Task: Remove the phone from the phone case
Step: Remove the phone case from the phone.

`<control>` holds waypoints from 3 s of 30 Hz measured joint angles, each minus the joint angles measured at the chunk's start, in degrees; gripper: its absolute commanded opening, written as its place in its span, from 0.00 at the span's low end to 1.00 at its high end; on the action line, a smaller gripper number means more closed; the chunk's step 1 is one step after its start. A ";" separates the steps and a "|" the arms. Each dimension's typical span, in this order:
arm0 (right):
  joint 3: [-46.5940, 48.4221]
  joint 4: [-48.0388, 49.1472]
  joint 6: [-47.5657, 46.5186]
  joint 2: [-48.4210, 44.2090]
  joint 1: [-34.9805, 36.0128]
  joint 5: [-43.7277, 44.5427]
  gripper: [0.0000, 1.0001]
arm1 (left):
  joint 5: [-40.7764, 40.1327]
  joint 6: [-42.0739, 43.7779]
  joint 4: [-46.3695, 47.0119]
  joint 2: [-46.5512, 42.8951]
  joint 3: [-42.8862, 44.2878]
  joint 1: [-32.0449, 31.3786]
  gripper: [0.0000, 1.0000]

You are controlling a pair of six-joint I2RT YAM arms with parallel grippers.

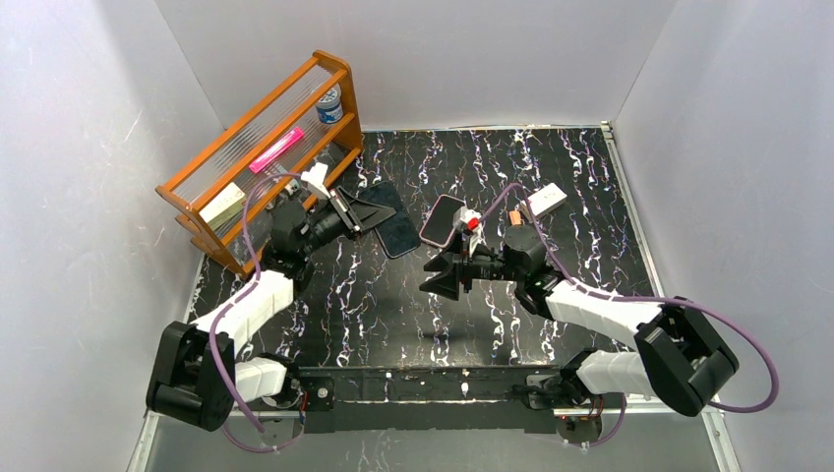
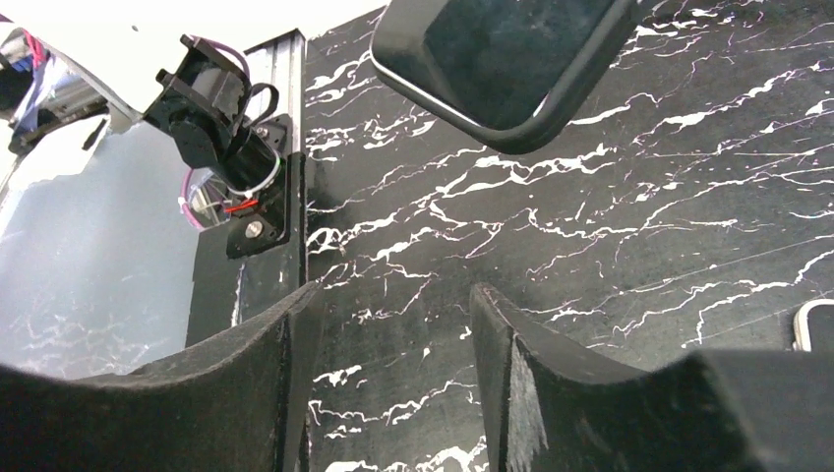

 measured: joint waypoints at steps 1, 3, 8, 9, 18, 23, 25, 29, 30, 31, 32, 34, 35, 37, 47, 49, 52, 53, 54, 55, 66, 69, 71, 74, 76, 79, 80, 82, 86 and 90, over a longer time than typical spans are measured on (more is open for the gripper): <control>0.09 -1.16 -0.72 -0.61 -0.13 -0.15 0.67 | 1.60 2.08 -1.68 0.00 1.33 0.11 0.00; 0.63 -3.98 -2.27 -1.46 -0.33 -0.61 0.69 | 5.16 7.17 -5.55 0.04 4.44 0.22 0.00; 3.08 -9.81 -5.31 -1.57 -0.55 -1.25 0.69 | 12.46 20.50 -16.81 0.04 10.62 0.24 0.00; 3.54 -10.54 -5.68 -1.55 -0.57 -1.40 0.69 | 13.79 23.21 -19.23 0.04 11.54 0.24 0.00; 8.92 -12.85 -6.73 1.07 -0.61 -5.90 0.69 | 21.49 35.56 -28.59 0.04 13.25 -0.70 0.00; 11.63 -13.70 -6.62 3.89 -0.61 -10.01 0.66 | 23.58 37.75 -29.62 0.04 13.35 -2.08 0.00; 12.35 -13.92 -6.49 4.81 -0.61 -11.72 0.63 | 24.09 38.34 -30.01 0.04 13.68 -2.62 0.00; 13.40 -13.94 -5.86 6.43 -0.61 -14.93 0.57 | 24.61 38.88 -30.03 0.04 14.84 -3.52 0.00; 13.70 -13.92 -5.64 6.95 -0.59 -15.69 0.55 | 24.70 39.01 -29.97 0.02 15.08 -3.67 0.00; 13.88 -13.92 -5.57 7.28 -0.55 -16.11 0.53 | 24.74 39.08 -29.88 -0.04 15.23 -3.85 0.00; 13.99 -13.92 -5.46 7.61 -0.52 -16.59 0.51 | 24.74 39.12 -29.79 -0.13 15.26 -3.93 0.00; 14.12 -13.97 -5.42 8.13 -0.37 -17.51 0.46 | 24.76 39.15 -29.81 -0.24 15.26 -4.17 0.00; 14.23 -13.94 -5.42 8.33 -0.28 -17.88 0.43 | 24.74 39.12 -29.81 -0.24 15.26 -4.33 0.00; 14.32 -13.92 -5.42 8.72 -0.26 -18.60 0.33 | 24.72 39.06 -29.81 -0.24 15.26 -4.66 0.00; 15.32 -16.81 -4.85 9.66 -0.50 -22.10 0.01 | 25.73 38.73 -28.50 -0.31 15.26 -5.42 0.00; 16.15 -18.73 -5.84 9.66 -0.57 -22.21 0.01 | 25.75 37.97 -28.04 -0.17 15.26 -5.42 0.00; 17.46 -21.75 -7.85 9.66 -0.55 -22.18 0.01 | 26.01 36.57 -26.88 0.11 15.26 -5.40 0.00; 17.79 -22.45 -8.59 9.66 -0.55 -22.21 0.01 | 26.18 36.04 -26.29 0.24 15.26 -5.35 0.00; 18.32 -23.56 -9.77 9.66 -0.52 -22.21 0.01 | 26.34 35.60 -25.81 0.37 15.26 -5.35 0.00; 18.58 -24.24 -10.69 9.66 -0.50 -22.18 0.01 | 26.49 35.10 -25.33 0.50 15.26 -5.33 0.00; 19.10 -27.91 -25.77 7.54 1.01 -21.14 0.01 | 29.35 33.14 -21.70 0.81 15.23 -5.40 0.00; 20.04 -30.42 -29.66 7.45 1.22 -21.05 0.01 | 29.70 32.79 -20.98 0.94 15.23 -5.42 0.00; 20.68 -31.82 -32.68 7.45 1.40 -20.72 0.01 | 29.66 31.93 -20.72 1.11 15.23 -5.40 0.00; 20.98 -33.22 -37.51 7.45 1.99 -18.53 0.01 | 29.18 29.35 -20.83 1.75 15.23 -5.40 0.00; 21.05 -33.97 -39.36 7.45 2.05 -17.75 0.01 | 28.92 28.57 -20.87 2.25 15.23 -5.40 0.00; 21.05 -34.45 -40.81 7.32 2.08 -16.59 0.01 | 28.28 28.33 -20.87 2.54 15.23 -5.40 0.00; 21.05 -34.49 -40.85 7.17 2.08 -16.11 0.01 | 28.09 28.33 -20.83 2.54 15.23 -5.40 0.00; 20.81 -34.25 -40.11 6.56 2.10 -15.15 0.01 | 27.65 28.28 -20.63 2.49 15.23 -5.38 0.00; 16.68 -28.26 -34.47 3.52 2.10 -12.35 0.10 | 26.32 27.78 -19.32 1.86 14.60 -5.44 0.00; 8.81 -16.72 -25.51 -1.03 2.54 -8.83 0.17 | 24.87 25.92 -16.50 0.24 12.24 -6.36 0.00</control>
